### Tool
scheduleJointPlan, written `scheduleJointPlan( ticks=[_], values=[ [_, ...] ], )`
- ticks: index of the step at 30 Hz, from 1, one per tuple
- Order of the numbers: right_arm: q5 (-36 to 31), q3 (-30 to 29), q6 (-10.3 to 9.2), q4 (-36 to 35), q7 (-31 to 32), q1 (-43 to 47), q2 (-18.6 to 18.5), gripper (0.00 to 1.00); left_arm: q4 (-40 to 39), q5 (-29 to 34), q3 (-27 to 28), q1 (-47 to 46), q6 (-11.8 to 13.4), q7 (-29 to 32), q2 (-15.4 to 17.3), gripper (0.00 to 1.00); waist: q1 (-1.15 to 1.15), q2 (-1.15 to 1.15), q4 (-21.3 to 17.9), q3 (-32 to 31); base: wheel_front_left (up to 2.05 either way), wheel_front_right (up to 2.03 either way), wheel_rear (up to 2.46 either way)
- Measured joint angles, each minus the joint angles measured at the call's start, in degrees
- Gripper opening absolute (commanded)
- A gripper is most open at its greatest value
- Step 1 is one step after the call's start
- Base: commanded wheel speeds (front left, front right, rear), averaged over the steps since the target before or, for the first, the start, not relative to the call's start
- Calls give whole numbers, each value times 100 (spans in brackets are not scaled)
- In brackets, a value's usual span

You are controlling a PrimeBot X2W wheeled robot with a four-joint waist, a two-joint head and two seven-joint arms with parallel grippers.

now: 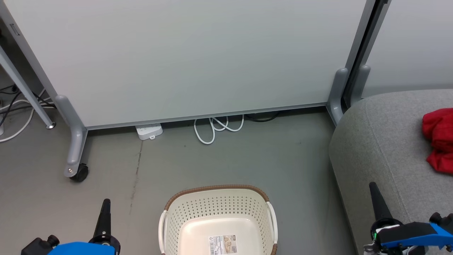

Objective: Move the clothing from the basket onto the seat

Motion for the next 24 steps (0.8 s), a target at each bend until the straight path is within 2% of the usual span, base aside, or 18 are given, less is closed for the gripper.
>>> scheduleJointPlan(
  ticks=[24],
  values=[
    [1427, -15, -1, 111, 132, -213, -5, 0, -226, -1195, 216, -56, -1, 331, 2, 0, 0, 0, -99, 5, 0, 0, 0]
  ],
)
